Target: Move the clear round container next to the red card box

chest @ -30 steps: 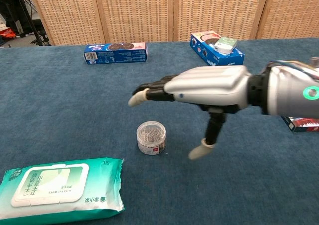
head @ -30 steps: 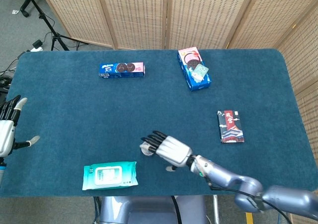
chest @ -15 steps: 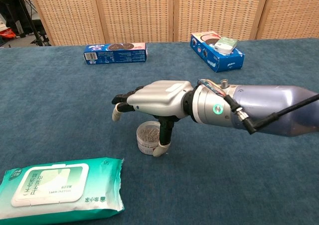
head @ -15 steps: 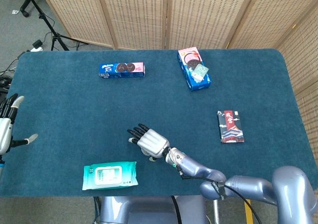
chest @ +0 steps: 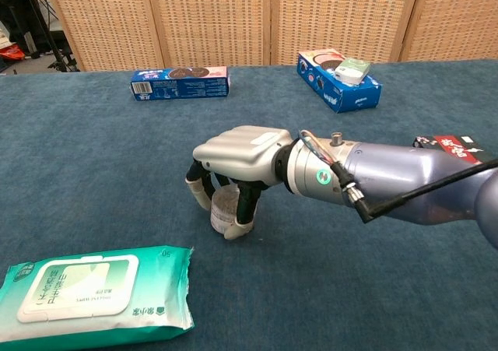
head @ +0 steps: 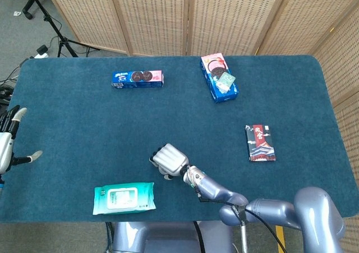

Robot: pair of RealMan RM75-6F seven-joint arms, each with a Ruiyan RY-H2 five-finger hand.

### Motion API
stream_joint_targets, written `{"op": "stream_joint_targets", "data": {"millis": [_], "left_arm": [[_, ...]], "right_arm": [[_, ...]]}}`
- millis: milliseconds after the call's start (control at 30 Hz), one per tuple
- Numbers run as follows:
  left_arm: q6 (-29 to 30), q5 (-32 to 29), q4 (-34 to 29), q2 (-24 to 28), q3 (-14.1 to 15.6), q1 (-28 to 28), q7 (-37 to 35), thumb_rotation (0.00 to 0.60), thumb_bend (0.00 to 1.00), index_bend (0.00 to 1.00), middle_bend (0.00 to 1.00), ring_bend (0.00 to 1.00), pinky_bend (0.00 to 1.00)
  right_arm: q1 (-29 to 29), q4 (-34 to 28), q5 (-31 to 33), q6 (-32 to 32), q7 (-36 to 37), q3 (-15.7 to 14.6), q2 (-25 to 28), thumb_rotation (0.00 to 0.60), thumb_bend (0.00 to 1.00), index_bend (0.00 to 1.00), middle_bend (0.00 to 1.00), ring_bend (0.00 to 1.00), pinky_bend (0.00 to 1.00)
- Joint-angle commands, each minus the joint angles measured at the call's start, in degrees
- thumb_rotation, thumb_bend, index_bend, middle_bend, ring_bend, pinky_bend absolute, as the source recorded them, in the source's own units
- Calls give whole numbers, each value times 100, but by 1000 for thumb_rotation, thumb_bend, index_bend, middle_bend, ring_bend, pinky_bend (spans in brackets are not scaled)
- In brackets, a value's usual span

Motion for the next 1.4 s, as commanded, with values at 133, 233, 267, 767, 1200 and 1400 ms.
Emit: {"op": "stream_joint_targets", "data": {"millis": [133, 233, 267, 767, 1200, 1400], "left_arm": [[-12, 32, -17, -16, -7, 2, 59, 600, 0, 0, 0, 0, 0], [7, 52, -26, -33, -10, 13, 118, 600, 0, 0, 0, 0, 0], [12, 50, -28, -47, -13, 15, 157, 600, 0, 0, 0, 0, 0], [160, 301, -255, -237, 60, 18, 783, 600, 0, 0, 0, 0, 0], [224, 404, -395, -322, 96, 49, 977, 600, 0, 0, 0, 0, 0], [250, 493, -376, -346, 115, 67, 925, 600, 0, 0, 0, 0, 0]], "right_arm": [[-169, 146, -902, 542, 972, -170, 222, 600, 597, 605, 594, 572, 627], [-273, -48, -1222, 848, 1239, -202, 599, 600, 636, 605, 606, 573, 627], [-334, -126, -1330, 1001, 1323, -195, 806, 600, 646, 605, 609, 574, 627], [-1468, 1270, -939, 1654, 2671, -223, 2755, 600, 774, 605, 612, 574, 627], [-2305, 2779, -1490, 1838, 4276, -1158, 2453, 600, 775, 605, 611, 585, 627], [-2421, 2792, -1689, 1779, 4504, -1397, 2452, 600, 775, 605, 611, 585, 627]]}}
